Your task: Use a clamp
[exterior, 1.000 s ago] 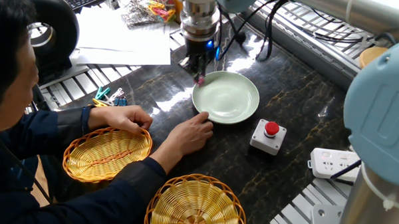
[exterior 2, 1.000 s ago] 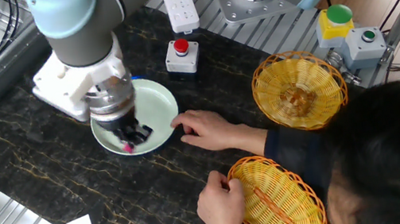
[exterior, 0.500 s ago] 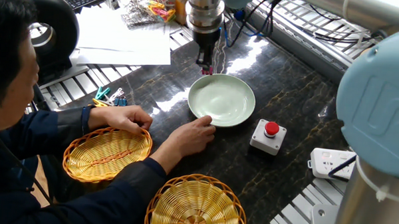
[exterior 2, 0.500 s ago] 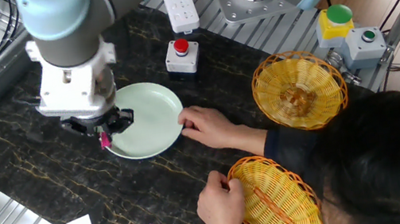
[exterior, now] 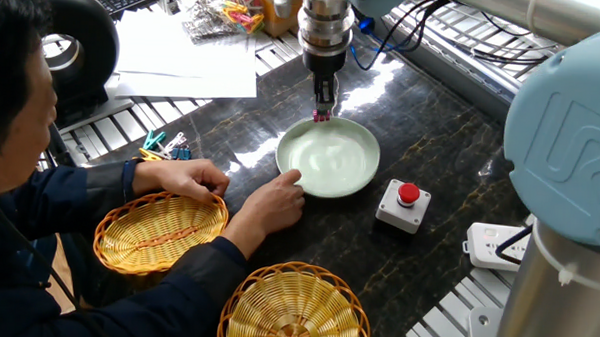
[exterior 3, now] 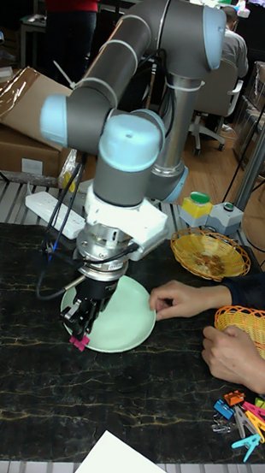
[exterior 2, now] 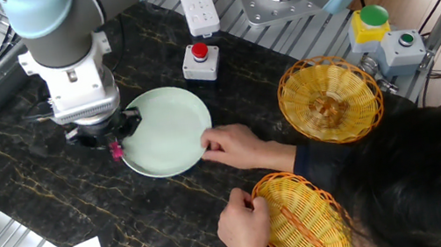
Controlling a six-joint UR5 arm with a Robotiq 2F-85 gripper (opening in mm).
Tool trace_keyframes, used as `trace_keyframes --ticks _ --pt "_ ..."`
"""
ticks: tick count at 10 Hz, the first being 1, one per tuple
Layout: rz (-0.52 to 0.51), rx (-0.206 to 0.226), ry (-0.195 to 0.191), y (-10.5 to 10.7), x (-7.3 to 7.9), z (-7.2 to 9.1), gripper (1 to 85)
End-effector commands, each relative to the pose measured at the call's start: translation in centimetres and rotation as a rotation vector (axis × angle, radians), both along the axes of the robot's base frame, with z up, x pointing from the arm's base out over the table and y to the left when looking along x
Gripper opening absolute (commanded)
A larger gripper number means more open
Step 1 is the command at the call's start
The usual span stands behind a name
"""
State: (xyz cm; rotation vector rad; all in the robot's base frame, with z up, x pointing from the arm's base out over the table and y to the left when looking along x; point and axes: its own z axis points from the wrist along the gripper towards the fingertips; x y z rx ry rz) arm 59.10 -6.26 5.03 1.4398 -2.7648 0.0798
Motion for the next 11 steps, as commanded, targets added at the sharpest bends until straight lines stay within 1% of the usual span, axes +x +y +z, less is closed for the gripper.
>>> trace_keyframes --ticks 1,4,6,8,9,10,11 --pt "0.049 0.027 0.019 -0.1 -0.8 -0.1 1.0" --pt "0.048 0.024 0.017 -0.2 -0.9 -0.1 1.0" --pt "0.044 0.024 0.0 -0.1 -0.5 -0.1 1.0" --pt "0.039 0.022 -0.023 -0.1 0.3 -0.6 1.0" --pt "0.033 0.033 -0.024 0.2 0.3 -0.7 1.0" --pt "0.031 0.039 -0.022 0.4 0.3 -0.7 3.0" --pt "0.032 0.052 -0.022 0.7 0.3 -0.7 12.7"
